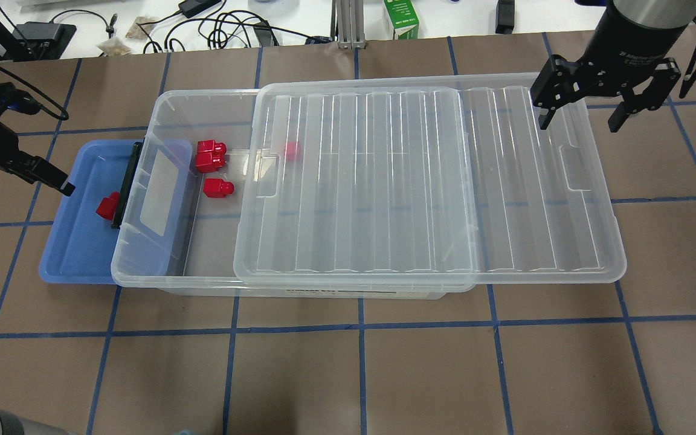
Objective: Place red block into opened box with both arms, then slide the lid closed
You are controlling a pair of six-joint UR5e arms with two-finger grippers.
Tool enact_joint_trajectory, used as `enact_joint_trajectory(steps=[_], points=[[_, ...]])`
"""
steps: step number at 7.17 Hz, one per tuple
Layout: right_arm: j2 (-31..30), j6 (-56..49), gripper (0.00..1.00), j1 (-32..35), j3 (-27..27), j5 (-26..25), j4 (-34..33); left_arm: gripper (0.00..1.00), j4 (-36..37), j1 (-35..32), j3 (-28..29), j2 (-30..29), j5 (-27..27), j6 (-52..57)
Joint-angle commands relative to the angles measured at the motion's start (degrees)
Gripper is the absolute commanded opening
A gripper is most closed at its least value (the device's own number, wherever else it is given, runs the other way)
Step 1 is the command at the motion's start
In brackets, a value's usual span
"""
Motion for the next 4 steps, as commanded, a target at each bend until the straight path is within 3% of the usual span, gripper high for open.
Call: enact_joint_trajectory(steps=[1,4], points=[[-0.2,0.1,1.0,0.4,0.0,0.3,0.0,1.0,3.8,0.0,-0.8,-4.9,-0.2,0.4],[-0.5,0.2,1.0,2.4,0.0,0.1,1.4,1.0,4.7,-0.3,-0.9,-9.0,-4.1,-0.1]])
